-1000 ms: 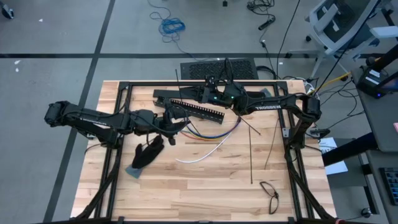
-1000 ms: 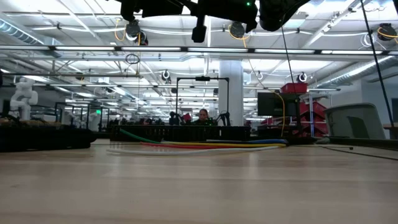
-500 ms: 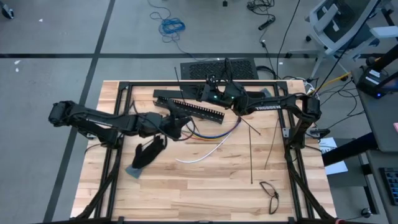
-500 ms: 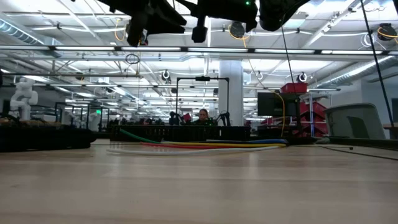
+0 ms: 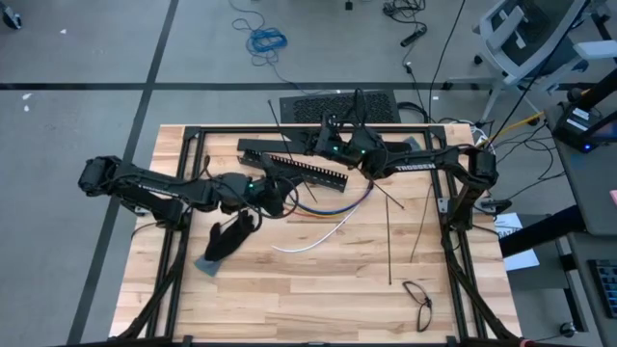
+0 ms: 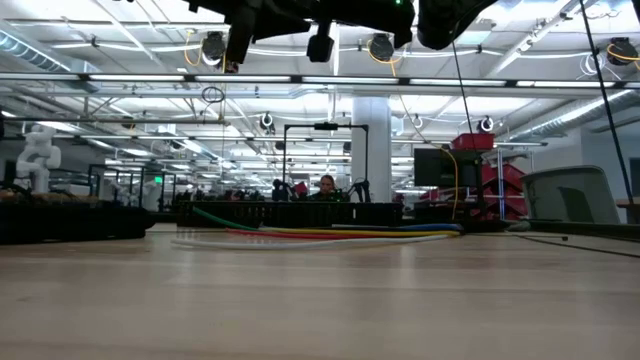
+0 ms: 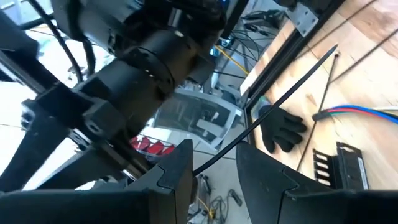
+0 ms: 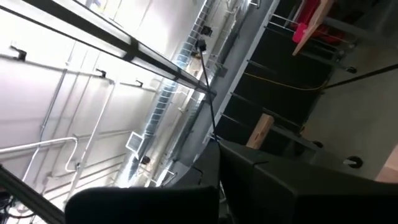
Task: Ziptie cables
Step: Prepare the zip tie
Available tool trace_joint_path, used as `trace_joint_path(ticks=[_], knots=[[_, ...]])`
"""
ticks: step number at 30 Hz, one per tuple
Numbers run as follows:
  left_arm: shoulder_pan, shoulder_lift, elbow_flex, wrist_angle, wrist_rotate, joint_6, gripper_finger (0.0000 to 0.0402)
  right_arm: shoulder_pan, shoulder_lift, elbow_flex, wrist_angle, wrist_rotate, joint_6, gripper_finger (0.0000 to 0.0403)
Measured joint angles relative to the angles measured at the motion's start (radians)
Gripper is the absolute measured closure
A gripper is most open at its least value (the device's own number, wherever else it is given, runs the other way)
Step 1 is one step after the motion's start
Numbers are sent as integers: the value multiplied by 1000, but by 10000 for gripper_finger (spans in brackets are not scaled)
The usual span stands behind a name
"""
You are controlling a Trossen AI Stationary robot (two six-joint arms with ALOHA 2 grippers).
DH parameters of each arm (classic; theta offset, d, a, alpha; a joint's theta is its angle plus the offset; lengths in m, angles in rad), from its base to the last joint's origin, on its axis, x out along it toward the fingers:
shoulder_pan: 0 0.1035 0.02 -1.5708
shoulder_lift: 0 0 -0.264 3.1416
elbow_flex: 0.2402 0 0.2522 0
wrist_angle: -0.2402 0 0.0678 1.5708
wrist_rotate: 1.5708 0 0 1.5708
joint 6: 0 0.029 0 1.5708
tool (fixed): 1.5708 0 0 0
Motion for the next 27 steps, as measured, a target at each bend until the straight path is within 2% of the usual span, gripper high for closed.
trace_joint_path(ticks=[11, 15, 20, 27], knots=[[-3, 0, 0, -5, -20, 0, 284, 14, 0, 0, 11, -11, -70, 403], [-3, 0, 0, -5, -46, 0, 315, 14, 0, 0, 12, -11, -70, 403], [-3, 0, 0, -4, -51, -1, 388, 14, 0, 0, 11, -11, -70, 403], [-6, 0, 8, -13, -79, -45, 399, 14, 0, 0, 9, -11, -74, 403]])
